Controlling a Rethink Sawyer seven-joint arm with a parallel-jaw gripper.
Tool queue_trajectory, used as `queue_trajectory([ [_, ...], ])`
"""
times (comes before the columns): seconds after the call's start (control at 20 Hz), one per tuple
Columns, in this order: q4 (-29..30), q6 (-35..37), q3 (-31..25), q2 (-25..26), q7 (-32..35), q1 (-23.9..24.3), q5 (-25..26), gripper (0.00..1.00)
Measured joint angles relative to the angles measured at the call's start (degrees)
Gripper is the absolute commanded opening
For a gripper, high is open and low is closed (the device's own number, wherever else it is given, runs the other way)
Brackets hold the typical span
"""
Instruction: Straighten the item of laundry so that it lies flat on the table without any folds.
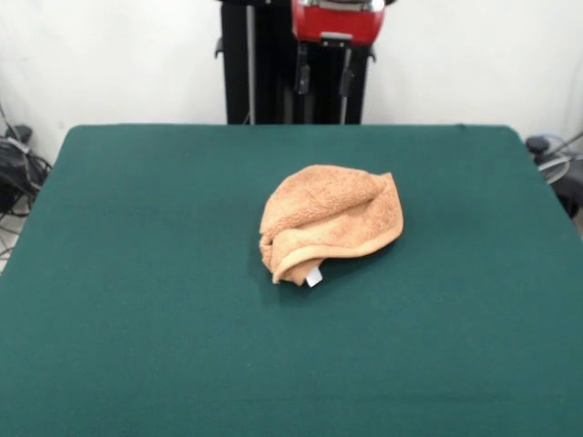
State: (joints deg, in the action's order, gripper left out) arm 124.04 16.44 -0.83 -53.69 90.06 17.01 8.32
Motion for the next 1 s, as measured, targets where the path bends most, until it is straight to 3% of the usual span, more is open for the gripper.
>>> queue_trajectory([
  [0.5, -0.02, -3.08, -0.48, 3.81, 0.00, 0.29, -0.01, 1.00],
  [1.0, -0.07, -24.57, -0.54, 11.77, 0.01, -0.15, -0.06, 1.00],
])
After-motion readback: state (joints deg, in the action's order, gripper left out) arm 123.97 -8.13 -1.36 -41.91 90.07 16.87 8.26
